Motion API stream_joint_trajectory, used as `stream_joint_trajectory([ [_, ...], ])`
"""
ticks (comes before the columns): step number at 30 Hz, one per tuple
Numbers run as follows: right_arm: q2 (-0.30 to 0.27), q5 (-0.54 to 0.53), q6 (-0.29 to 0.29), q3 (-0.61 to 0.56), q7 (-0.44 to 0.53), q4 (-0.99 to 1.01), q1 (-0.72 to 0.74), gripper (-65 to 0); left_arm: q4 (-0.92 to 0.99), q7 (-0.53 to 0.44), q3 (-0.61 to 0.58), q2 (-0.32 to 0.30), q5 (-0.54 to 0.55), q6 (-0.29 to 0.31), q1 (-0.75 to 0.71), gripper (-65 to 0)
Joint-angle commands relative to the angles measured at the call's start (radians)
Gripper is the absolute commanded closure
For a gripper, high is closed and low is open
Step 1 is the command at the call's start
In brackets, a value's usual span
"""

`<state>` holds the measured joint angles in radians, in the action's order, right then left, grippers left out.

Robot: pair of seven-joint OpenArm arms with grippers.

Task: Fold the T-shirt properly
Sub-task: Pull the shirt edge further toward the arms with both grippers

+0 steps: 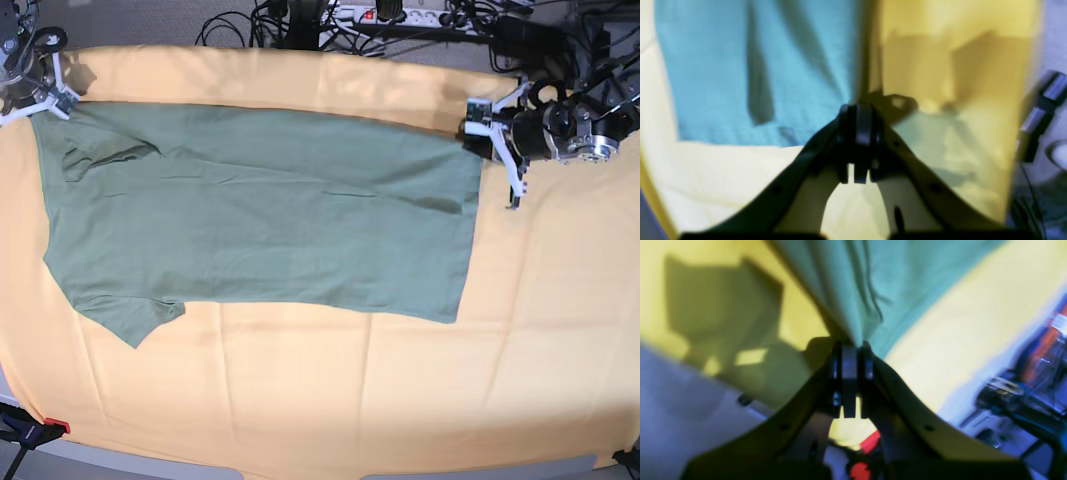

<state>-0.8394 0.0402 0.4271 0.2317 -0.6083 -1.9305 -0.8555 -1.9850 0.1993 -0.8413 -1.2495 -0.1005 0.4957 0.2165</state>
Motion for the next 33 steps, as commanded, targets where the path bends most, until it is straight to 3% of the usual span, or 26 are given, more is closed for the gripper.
stream_joint_trajectory([
  [1,-0.035,-0.004,-0.006,0.011,-0.024,-0.012,-0.008,0.0,-0.023,-0.012,0.011,-0.037,0.009,0.006,0.014,0.0],
  [6,-0.113,-0.01,-0.009,0.011,-0.072,-0.029,-0.084,0.0,-0.057,-0.012,0.011,-0.114,0.008,0.017,0.014,0.0],
  [11,-0.153,-0.01,-0.037,0.011,-0.075,-0.066,-0.139,0.0,-0.057,-0.015,0.011,-0.138,0.008,0.034,0.014,0.0],
  [17,-0.154,-0.01,0.057,0.011,-0.109,-0.09,-0.14,0.0,-0.092,-0.016,0.011,-0.16,0.115,0.202,0.013,0.0],
  [25,-0.19,-0.018,0.097,0.011,-0.151,-0.116,-0.185,0.0,-0.11,-0.016,0.011,-0.194,0.122,0.202,0.013,0.0],
  [29,-0.191,-0.018,0.097,0.011,-0.163,-0.116,-0.186,0.0,-0.11,-0.019,0.011,-0.194,0.193,0.202,0.011,0.0],
  [33,-0.191,-0.018,0.039,0.011,-0.152,-0.116,-0.187,0.0,-0.11,-0.019,0.011,-0.194,0.266,0.202,0.011,0.0],
])
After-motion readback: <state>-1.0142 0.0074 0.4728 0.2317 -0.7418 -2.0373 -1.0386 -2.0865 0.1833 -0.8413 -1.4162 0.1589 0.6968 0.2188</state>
